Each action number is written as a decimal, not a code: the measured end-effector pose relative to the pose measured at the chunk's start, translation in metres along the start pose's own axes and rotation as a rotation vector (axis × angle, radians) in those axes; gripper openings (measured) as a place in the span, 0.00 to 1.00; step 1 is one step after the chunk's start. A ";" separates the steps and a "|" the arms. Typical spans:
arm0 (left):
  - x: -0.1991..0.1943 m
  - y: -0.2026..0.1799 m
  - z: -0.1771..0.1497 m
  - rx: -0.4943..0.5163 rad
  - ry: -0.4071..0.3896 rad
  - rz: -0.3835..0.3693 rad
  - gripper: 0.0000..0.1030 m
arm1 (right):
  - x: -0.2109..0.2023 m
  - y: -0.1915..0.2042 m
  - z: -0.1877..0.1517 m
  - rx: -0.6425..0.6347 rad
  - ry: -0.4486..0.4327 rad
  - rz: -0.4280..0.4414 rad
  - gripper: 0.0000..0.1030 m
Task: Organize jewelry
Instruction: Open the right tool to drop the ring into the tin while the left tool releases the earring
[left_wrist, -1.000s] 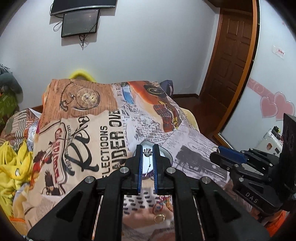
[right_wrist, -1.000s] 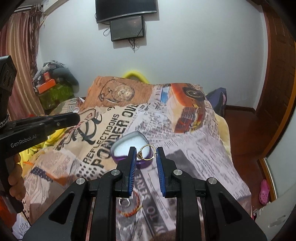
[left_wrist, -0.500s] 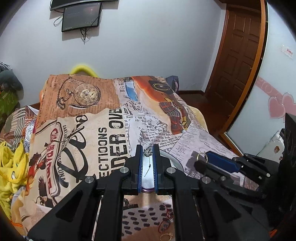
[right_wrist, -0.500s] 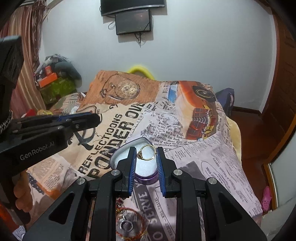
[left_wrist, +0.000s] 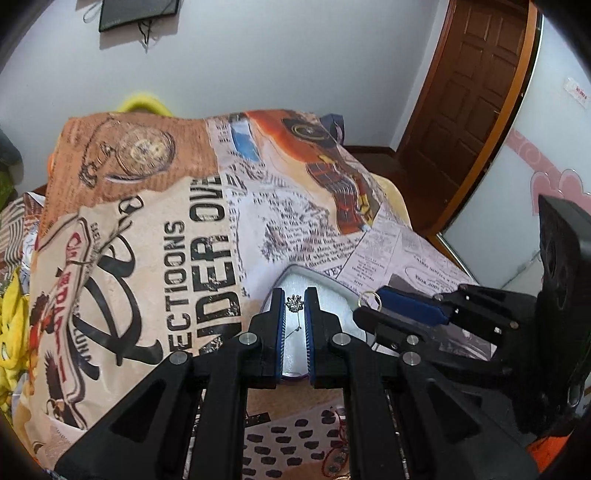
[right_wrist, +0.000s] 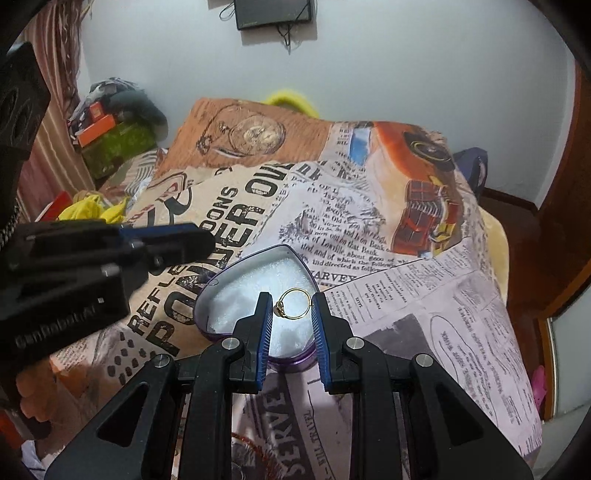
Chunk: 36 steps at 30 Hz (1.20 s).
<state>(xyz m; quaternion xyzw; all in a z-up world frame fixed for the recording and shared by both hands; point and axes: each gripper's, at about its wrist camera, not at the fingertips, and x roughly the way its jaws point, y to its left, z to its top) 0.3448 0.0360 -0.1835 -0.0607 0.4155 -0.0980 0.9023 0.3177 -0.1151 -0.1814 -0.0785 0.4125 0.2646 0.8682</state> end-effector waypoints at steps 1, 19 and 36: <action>0.002 0.001 -0.001 -0.002 0.006 -0.003 0.08 | 0.002 0.000 0.000 -0.003 0.007 0.003 0.19; 0.020 0.018 -0.006 -0.062 0.072 -0.038 0.08 | 0.025 0.003 -0.001 -0.031 0.085 0.027 0.19; -0.033 0.014 -0.005 -0.023 0.017 0.039 0.20 | -0.006 0.007 0.005 -0.010 0.086 0.029 0.20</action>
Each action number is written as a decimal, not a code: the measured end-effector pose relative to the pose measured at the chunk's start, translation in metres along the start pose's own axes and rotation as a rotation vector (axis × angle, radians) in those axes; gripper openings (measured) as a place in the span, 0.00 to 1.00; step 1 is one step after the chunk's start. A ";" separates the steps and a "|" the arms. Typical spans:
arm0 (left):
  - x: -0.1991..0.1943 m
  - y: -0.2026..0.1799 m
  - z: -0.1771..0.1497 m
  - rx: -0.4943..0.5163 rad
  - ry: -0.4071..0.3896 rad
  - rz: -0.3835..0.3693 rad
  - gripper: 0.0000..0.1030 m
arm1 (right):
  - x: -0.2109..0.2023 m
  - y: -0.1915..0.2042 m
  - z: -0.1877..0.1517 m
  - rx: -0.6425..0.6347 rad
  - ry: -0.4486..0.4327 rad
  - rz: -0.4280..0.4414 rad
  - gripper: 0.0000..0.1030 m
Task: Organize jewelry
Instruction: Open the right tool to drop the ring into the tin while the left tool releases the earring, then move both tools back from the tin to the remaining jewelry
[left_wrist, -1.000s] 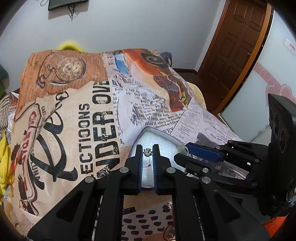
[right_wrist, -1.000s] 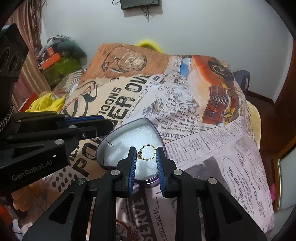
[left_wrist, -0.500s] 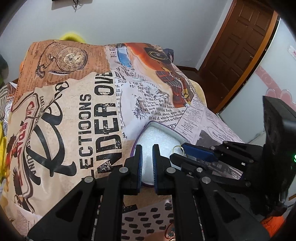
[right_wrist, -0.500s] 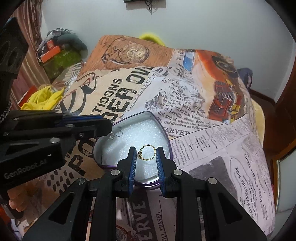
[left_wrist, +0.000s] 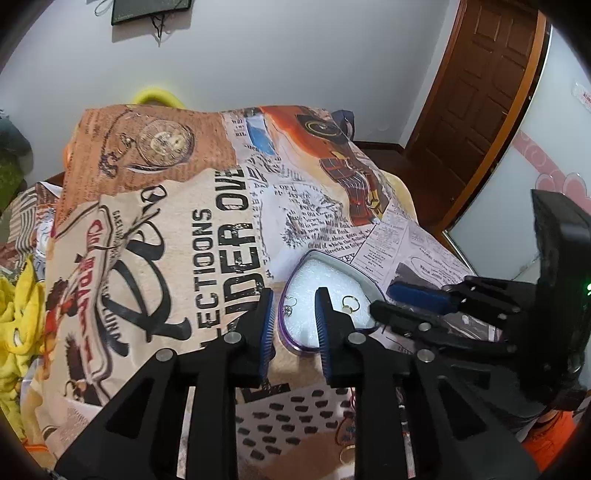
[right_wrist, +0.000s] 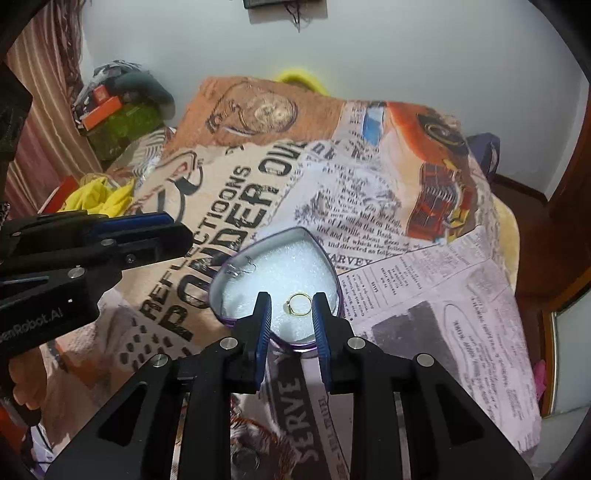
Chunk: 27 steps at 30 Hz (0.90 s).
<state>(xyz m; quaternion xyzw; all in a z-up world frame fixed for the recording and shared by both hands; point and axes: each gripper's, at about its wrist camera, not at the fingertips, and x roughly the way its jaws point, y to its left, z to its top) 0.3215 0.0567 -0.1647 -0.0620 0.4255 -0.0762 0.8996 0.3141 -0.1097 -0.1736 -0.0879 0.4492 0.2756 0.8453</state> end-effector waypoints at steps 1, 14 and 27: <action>-0.004 0.000 -0.001 0.003 -0.004 0.005 0.20 | -0.005 0.001 0.001 0.000 -0.009 -0.003 0.21; -0.048 -0.010 -0.023 0.022 -0.018 0.043 0.32 | -0.072 0.006 -0.009 0.013 -0.130 -0.053 0.37; -0.053 -0.021 -0.077 0.037 0.067 0.023 0.32 | -0.085 0.009 -0.051 0.045 -0.105 -0.046 0.37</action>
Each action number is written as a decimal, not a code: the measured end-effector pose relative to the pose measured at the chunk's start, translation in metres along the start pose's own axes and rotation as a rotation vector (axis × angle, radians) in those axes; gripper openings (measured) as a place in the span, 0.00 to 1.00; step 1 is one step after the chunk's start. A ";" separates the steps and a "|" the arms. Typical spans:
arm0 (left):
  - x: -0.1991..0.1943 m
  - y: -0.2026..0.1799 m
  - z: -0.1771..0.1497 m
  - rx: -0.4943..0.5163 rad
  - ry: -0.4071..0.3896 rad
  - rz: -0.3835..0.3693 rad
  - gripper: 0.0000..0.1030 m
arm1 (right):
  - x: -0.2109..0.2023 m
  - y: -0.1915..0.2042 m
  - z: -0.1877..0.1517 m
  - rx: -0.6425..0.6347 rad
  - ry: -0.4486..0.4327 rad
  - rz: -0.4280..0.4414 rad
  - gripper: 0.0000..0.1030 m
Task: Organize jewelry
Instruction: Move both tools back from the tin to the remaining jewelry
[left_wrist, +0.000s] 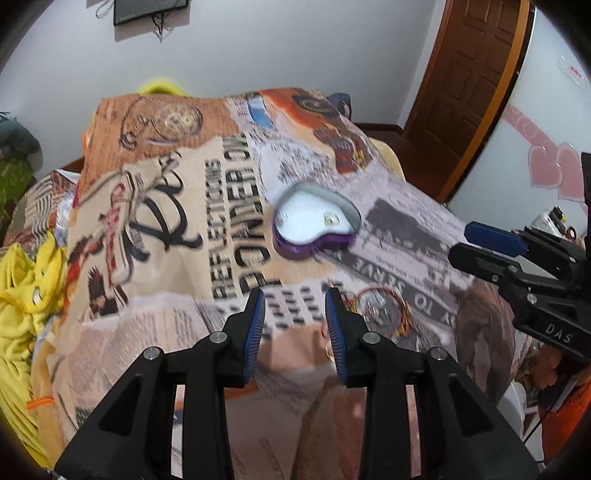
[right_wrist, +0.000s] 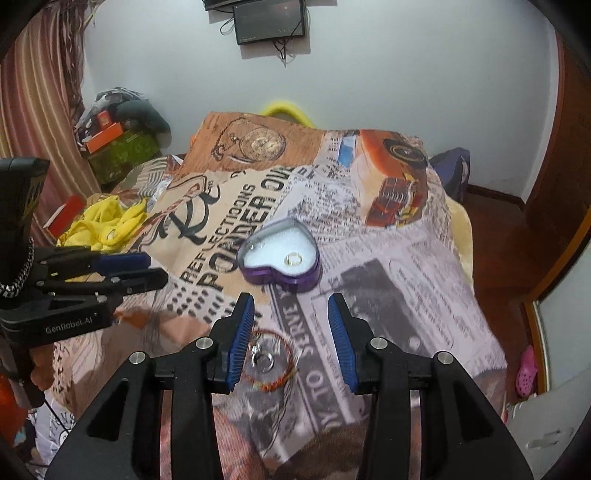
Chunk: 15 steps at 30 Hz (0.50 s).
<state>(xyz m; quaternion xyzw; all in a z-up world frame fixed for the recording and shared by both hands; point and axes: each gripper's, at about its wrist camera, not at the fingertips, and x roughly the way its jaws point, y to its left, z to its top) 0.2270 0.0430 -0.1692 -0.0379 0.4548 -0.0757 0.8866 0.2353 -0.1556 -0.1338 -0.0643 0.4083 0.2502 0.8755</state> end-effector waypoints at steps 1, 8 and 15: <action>0.002 -0.002 -0.004 0.004 0.008 -0.003 0.32 | 0.000 -0.001 -0.004 0.007 0.007 0.006 0.37; 0.017 -0.019 -0.030 0.048 0.067 -0.024 0.32 | 0.014 0.001 -0.031 0.028 0.071 0.038 0.37; 0.044 -0.026 -0.043 0.032 0.131 -0.065 0.32 | 0.031 0.006 -0.048 0.019 0.125 0.062 0.37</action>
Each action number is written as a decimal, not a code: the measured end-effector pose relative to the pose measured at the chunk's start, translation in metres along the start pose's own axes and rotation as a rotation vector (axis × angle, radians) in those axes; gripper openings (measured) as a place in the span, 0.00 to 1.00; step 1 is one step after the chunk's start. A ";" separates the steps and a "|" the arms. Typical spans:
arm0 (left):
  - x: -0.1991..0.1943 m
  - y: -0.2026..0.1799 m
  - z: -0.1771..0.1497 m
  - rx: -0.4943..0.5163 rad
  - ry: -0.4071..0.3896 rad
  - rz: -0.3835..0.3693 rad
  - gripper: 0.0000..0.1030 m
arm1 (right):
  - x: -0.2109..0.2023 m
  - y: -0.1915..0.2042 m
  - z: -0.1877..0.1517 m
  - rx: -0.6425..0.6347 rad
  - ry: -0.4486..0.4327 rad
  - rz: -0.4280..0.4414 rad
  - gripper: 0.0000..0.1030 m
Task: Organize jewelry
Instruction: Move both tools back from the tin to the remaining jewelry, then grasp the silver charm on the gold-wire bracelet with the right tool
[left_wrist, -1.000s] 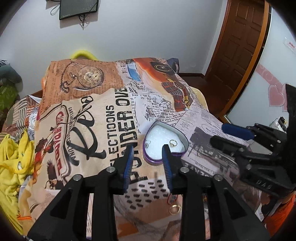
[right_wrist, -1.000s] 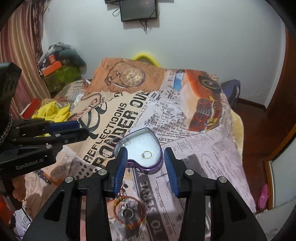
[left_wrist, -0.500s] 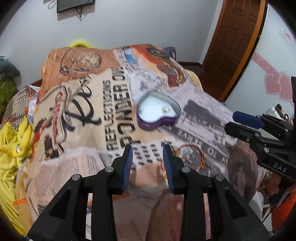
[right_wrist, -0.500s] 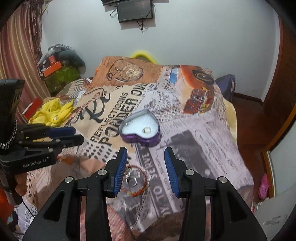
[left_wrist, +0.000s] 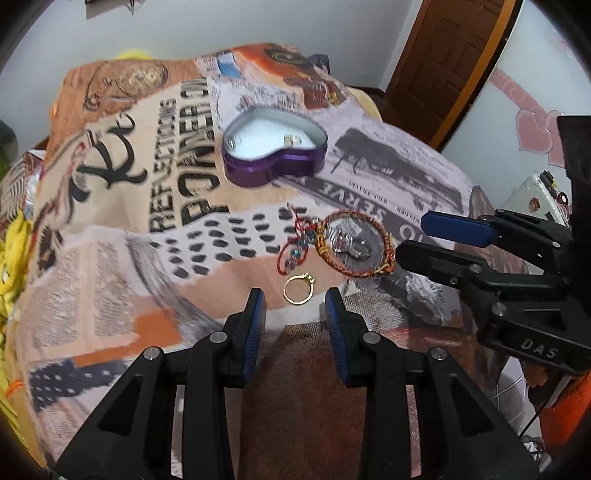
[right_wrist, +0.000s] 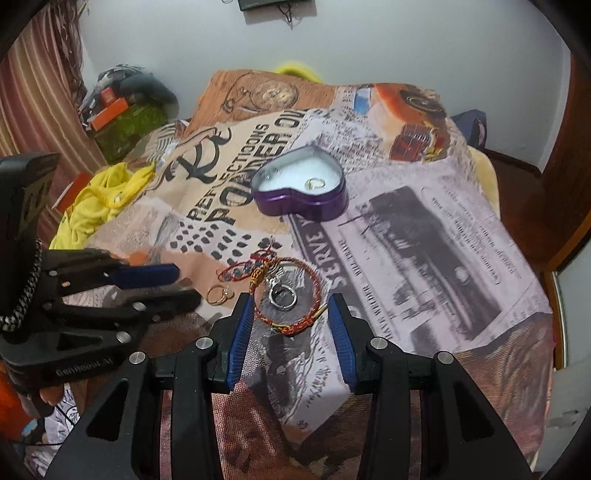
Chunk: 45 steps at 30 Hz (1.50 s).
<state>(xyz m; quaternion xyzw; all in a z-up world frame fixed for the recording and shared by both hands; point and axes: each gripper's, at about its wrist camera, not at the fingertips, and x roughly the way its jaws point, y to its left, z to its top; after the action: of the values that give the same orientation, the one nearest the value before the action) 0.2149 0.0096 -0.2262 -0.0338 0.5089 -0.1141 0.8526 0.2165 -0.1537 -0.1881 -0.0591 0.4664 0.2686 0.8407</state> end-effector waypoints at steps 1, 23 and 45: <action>0.004 0.000 -0.001 -0.003 0.006 -0.003 0.32 | 0.002 0.000 -0.001 0.003 0.002 0.002 0.37; 0.022 0.008 0.000 -0.030 -0.029 -0.049 0.18 | 0.033 0.005 0.005 -0.024 0.022 0.057 0.31; 0.001 0.008 -0.006 -0.040 -0.046 -0.034 0.18 | 0.036 0.009 0.005 -0.074 0.024 0.051 0.18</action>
<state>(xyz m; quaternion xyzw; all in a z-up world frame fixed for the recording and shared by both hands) 0.2113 0.0180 -0.2311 -0.0620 0.4905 -0.1178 0.8612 0.2308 -0.1298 -0.2130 -0.0815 0.4675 0.3064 0.8252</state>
